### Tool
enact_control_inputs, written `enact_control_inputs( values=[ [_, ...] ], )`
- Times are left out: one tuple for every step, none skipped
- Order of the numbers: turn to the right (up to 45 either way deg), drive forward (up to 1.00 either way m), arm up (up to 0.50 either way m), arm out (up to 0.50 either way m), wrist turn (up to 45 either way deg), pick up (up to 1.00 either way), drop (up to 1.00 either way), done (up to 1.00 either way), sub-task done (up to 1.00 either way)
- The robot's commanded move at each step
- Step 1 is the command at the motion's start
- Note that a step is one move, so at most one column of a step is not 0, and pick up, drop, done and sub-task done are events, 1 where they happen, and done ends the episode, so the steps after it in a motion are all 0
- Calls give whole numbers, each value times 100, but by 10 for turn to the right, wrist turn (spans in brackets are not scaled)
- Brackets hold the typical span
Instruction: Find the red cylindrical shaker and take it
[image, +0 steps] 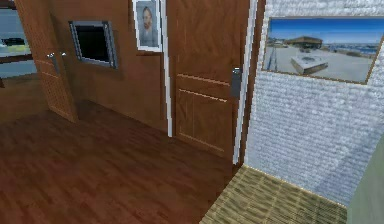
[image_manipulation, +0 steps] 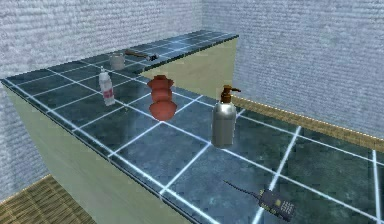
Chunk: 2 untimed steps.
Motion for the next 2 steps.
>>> enact_control_inputs(
  values=[
    [0,0,50,0,0,0,0,0,0],
    [0,0,38,0,0,0,0,0,0]
  ],
)
